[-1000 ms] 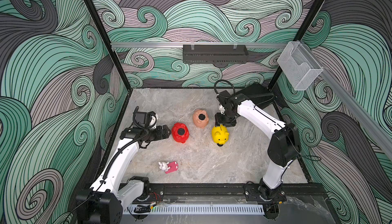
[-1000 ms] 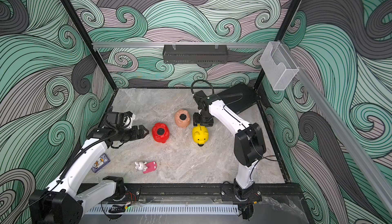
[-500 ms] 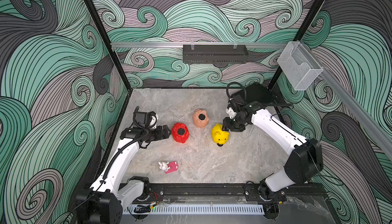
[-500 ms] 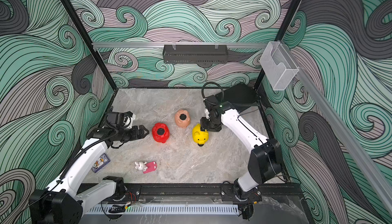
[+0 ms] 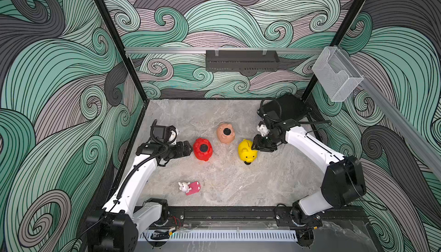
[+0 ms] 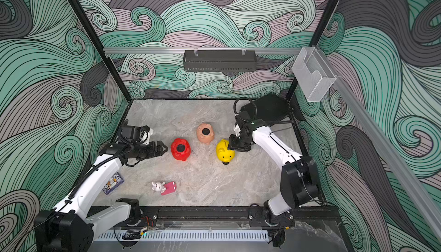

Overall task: Close piggy banks
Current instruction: Turn over the piggy bank at the center of the board.

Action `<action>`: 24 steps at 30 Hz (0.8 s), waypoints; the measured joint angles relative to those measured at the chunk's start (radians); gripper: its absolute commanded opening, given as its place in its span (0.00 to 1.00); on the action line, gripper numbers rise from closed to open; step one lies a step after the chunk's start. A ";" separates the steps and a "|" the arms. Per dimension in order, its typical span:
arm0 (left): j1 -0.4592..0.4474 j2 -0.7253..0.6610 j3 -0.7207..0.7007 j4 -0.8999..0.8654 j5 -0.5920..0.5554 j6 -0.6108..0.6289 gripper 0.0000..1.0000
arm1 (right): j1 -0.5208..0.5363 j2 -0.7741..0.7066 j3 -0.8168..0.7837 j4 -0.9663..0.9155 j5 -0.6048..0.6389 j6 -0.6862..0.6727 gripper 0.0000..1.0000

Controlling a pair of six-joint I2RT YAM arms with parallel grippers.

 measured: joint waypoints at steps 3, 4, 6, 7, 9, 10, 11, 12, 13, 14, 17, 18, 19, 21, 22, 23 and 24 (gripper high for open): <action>0.000 0.000 0.000 0.000 0.000 0.000 0.91 | 0.000 0.014 0.000 0.013 -0.013 0.000 0.51; 0.000 0.000 0.000 0.000 0.000 0.000 0.91 | -0.001 0.018 -0.002 0.018 -0.017 0.000 0.51; 0.000 0.000 0.000 0.000 0.000 0.000 0.91 | -0.003 0.023 -0.005 0.029 -0.023 0.001 0.50; 0.000 0.000 0.000 0.000 0.000 0.000 0.91 | -0.005 0.024 -0.008 0.035 -0.024 0.001 0.49; 0.000 0.000 0.000 0.000 0.000 0.000 0.91 | -0.012 0.027 -0.016 0.045 -0.028 0.005 0.48; 0.000 0.000 0.000 0.000 0.000 0.000 0.91 | -0.015 0.029 -0.018 0.047 -0.029 0.005 0.47; 0.000 0.000 0.000 0.000 0.000 0.000 0.91 | -0.020 0.032 -0.022 0.052 -0.033 0.007 0.47; 0.000 0.002 0.000 0.000 0.000 0.000 0.91 | -0.025 0.036 -0.026 0.057 -0.038 0.008 0.47; 0.000 0.005 0.000 0.000 0.000 0.000 0.91 | -0.028 0.040 -0.031 0.063 -0.042 0.008 0.46; 0.000 0.007 0.000 0.000 0.000 0.000 0.91 | -0.031 0.042 -0.035 0.066 -0.048 0.008 0.46; 0.000 0.011 0.000 0.000 -0.001 0.000 0.91 | -0.036 0.043 -0.040 0.076 -0.060 0.008 0.46; 0.000 0.012 0.000 0.000 -0.001 0.000 0.91 | -0.037 0.043 -0.043 0.080 -0.065 0.008 0.45; 0.000 0.012 0.000 0.000 -0.001 0.000 0.91 | -0.039 0.042 -0.045 0.084 -0.069 0.008 0.46; 0.000 0.012 0.000 0.000 -0.001 0.000 0.91 | -0.043 0.040 -0.053 0.095 -0.079 0.008 0.45; 0.000 0.013 0.000 0.000 -0.001 0.000 0.91 | -0.046 0.038 -0.058 0.100 -0.084 0.009 0.45; 0.000 0.013 0.000 0.000 -0.001 0.000 0.91 | -0.048 0.034 -0.064 0.106 -0.090 0.009 0.45; 0.000 0.013 0.000 0.000 0.000 0.000 0.91 | -0.051 0.031 -0.069 0.110 -0.095 0.009 0.46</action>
